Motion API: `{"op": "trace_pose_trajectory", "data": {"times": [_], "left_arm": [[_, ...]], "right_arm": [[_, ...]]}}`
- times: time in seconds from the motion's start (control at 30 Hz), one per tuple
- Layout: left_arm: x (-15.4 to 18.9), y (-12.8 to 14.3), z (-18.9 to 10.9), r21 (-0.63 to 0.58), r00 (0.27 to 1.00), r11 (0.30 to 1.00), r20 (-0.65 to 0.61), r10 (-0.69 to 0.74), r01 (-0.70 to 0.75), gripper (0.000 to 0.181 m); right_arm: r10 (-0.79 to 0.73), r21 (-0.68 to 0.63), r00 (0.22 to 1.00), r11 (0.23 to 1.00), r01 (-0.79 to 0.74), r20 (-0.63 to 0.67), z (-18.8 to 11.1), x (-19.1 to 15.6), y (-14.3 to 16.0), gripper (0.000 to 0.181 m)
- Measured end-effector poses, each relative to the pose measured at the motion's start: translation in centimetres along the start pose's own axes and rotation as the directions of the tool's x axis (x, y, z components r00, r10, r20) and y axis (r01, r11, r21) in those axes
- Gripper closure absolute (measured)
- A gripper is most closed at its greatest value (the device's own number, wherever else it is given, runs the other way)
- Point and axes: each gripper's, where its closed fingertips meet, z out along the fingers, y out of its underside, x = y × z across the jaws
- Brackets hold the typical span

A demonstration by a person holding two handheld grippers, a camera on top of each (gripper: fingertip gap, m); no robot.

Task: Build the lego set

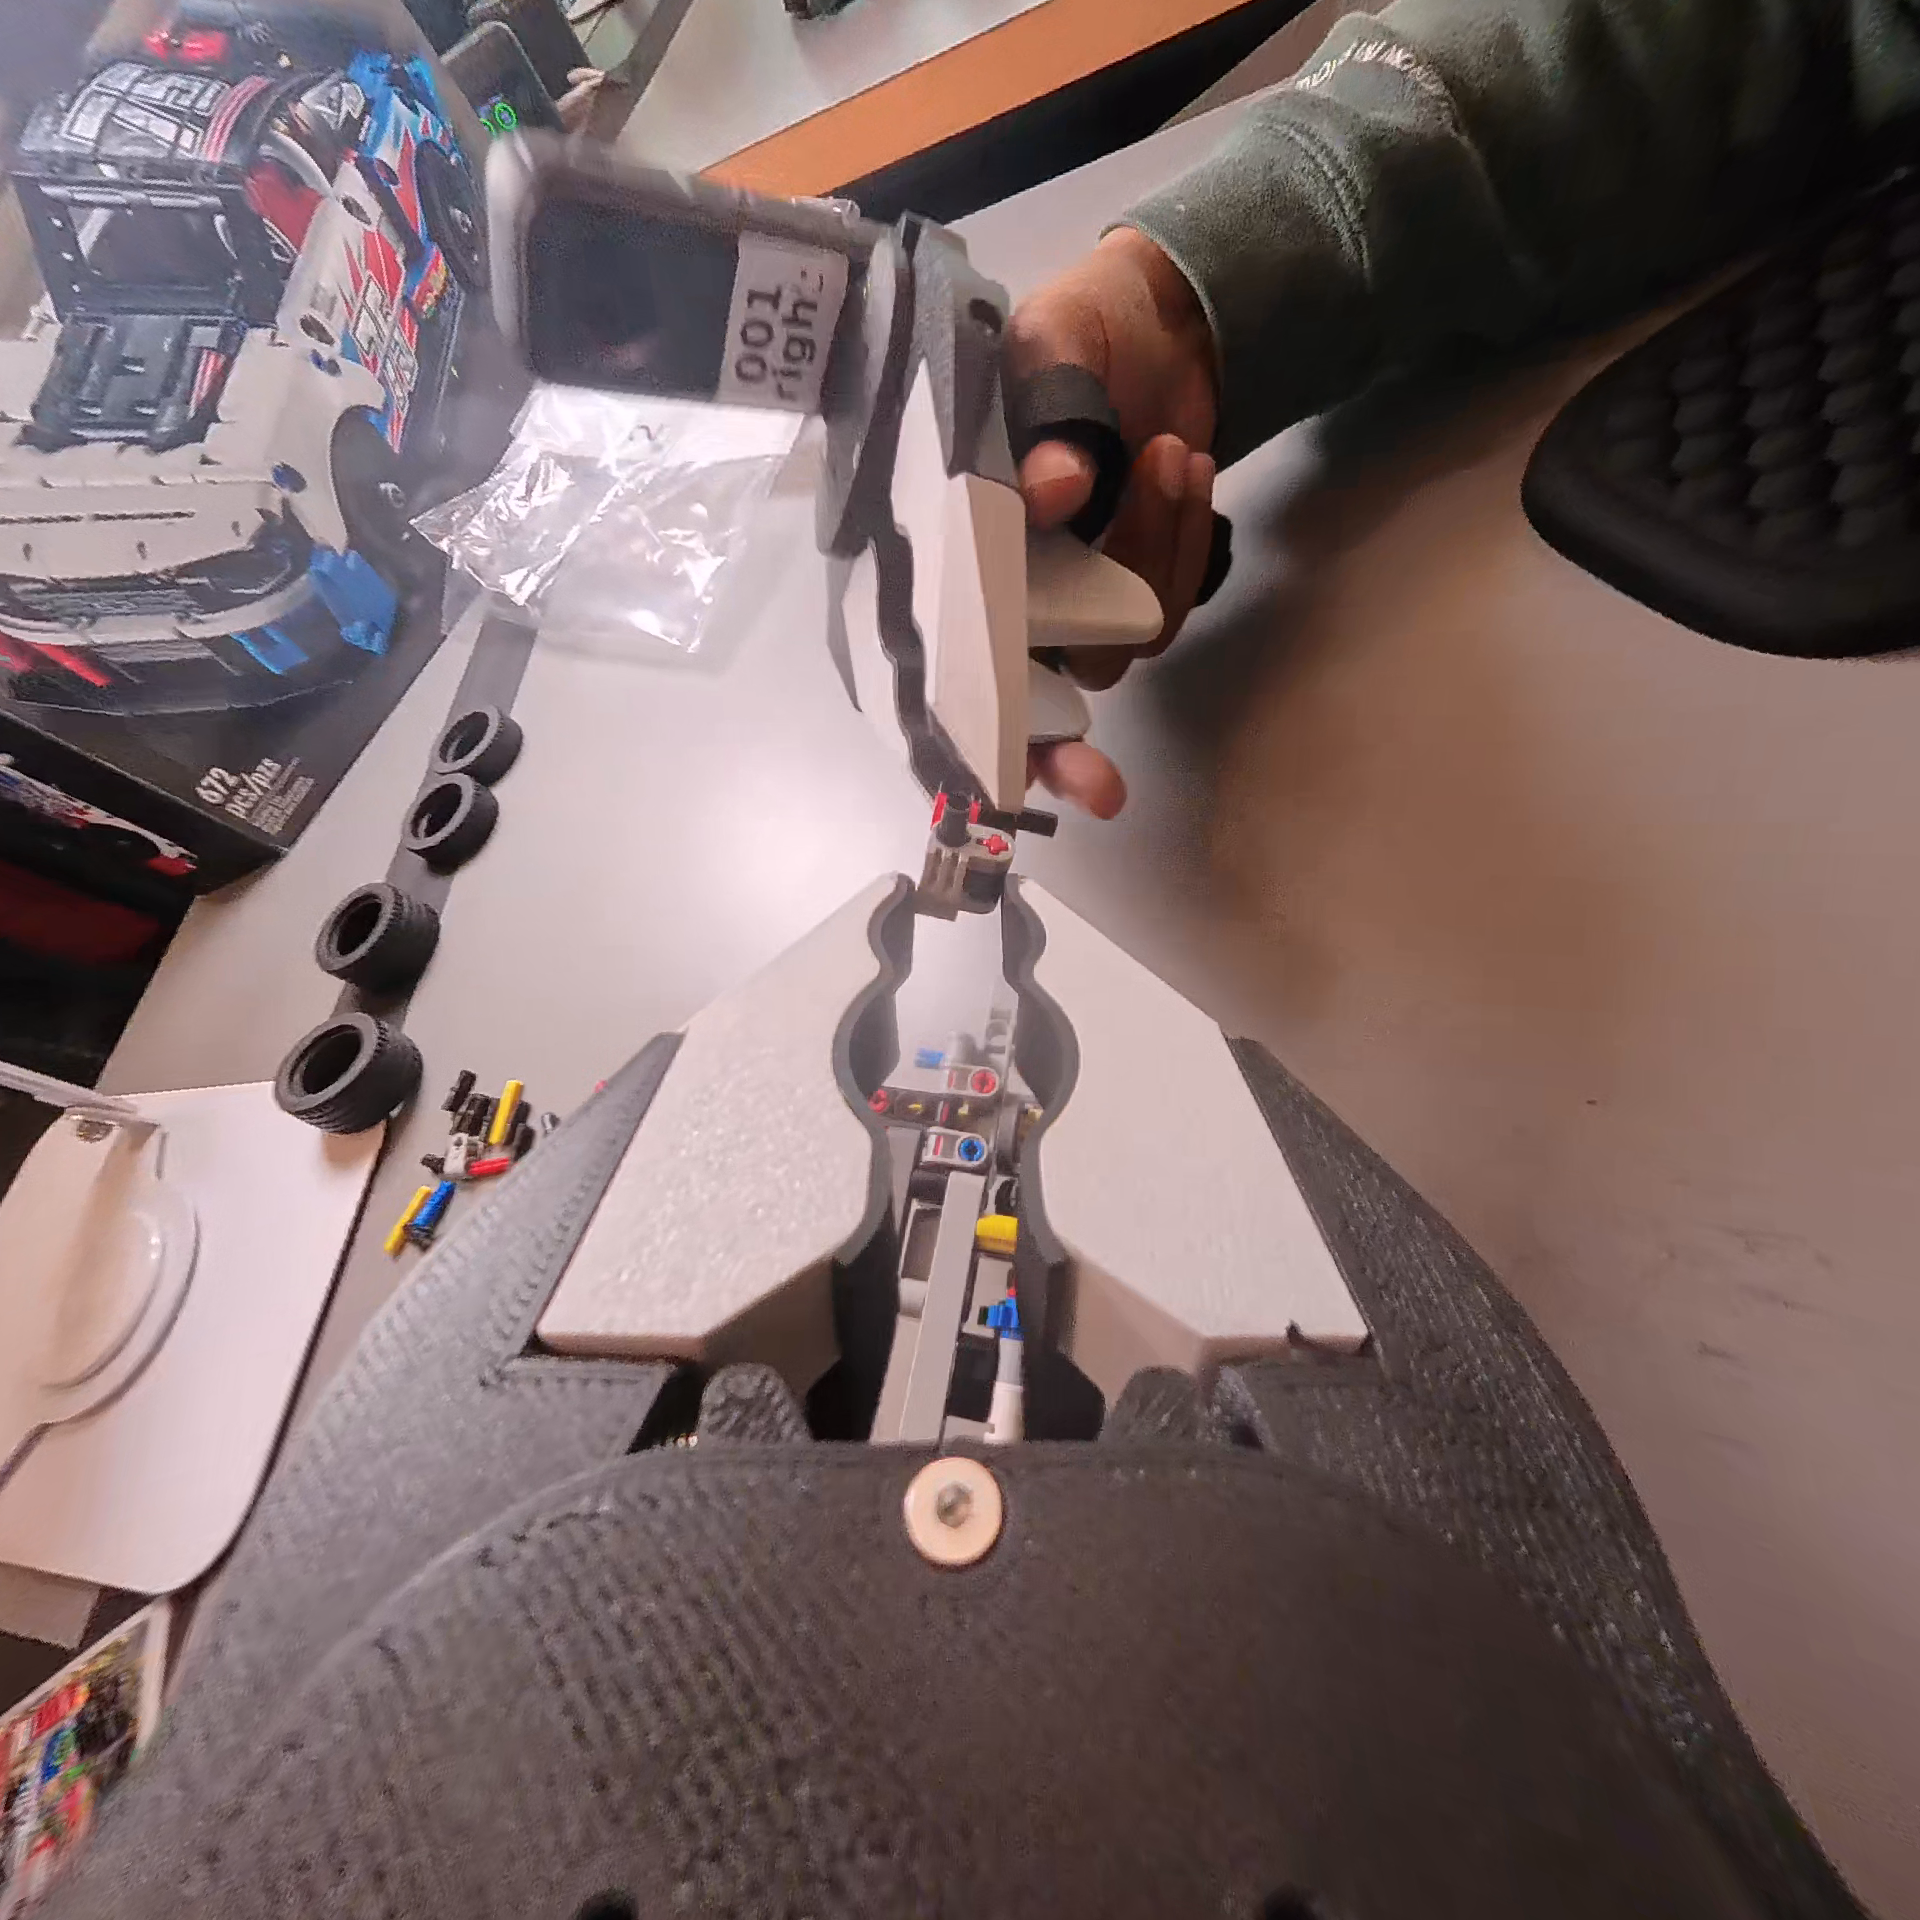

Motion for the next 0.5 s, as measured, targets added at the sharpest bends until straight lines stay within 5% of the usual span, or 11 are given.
{"op": "trace_pose_trajectory", "data": {"times": [0.17,0.5], "left_arm": [[0.5,0.4,-0.2,0.029,0.995,0.997,-0.066,-0.071,0.073,0.167],[0.9,0.2,0.5,0.043,0.995,0.997,-0.078,-0.056,0.060,0.166]], "right_arm": [[-0.358,-0.087,0.922,0.933,0.348,-0.149,-0.5,0.3,-0.1,0.163],[-0.218,-0.094,0.972,0.973,0.211,-0.083,-0.1,0.3,0.6,0.170]]}}
